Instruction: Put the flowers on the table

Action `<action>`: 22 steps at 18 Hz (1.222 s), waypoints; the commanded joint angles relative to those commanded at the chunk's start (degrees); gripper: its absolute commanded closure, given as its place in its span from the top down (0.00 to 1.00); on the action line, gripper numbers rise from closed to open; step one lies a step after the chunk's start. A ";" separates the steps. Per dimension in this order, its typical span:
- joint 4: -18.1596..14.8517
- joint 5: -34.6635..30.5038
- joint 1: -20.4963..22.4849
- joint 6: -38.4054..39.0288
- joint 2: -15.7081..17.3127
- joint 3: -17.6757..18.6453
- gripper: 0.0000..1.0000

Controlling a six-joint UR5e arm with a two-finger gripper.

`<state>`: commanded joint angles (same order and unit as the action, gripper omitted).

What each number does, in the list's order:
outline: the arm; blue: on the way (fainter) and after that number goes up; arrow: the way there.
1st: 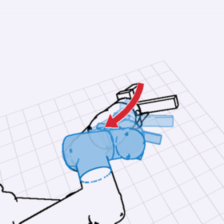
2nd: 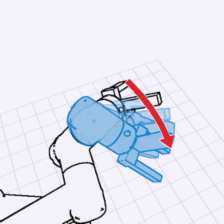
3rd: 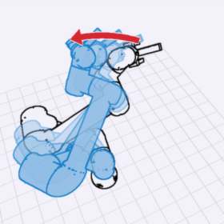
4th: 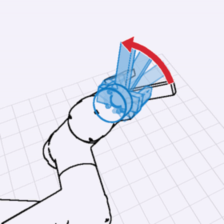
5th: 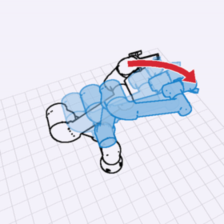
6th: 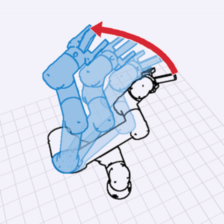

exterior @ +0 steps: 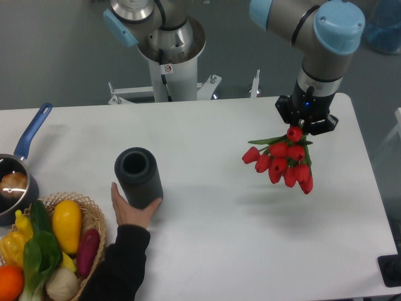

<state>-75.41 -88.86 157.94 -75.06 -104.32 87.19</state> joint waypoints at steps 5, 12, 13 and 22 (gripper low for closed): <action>0.09 0.18 -0.09 0.26 -0.70 0.00 0.00; 0.61 -0.26 -1.31 4.31 -2.81 0.53 0.12; 0.53 -0.61 -1.58 4.39 -2.99 0.53 0.27; 1.14 -0.53 -3.25 5.45 -4.05 0.61 1.00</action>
<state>-74.27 -89.38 154.69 -69.61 -108.37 87.80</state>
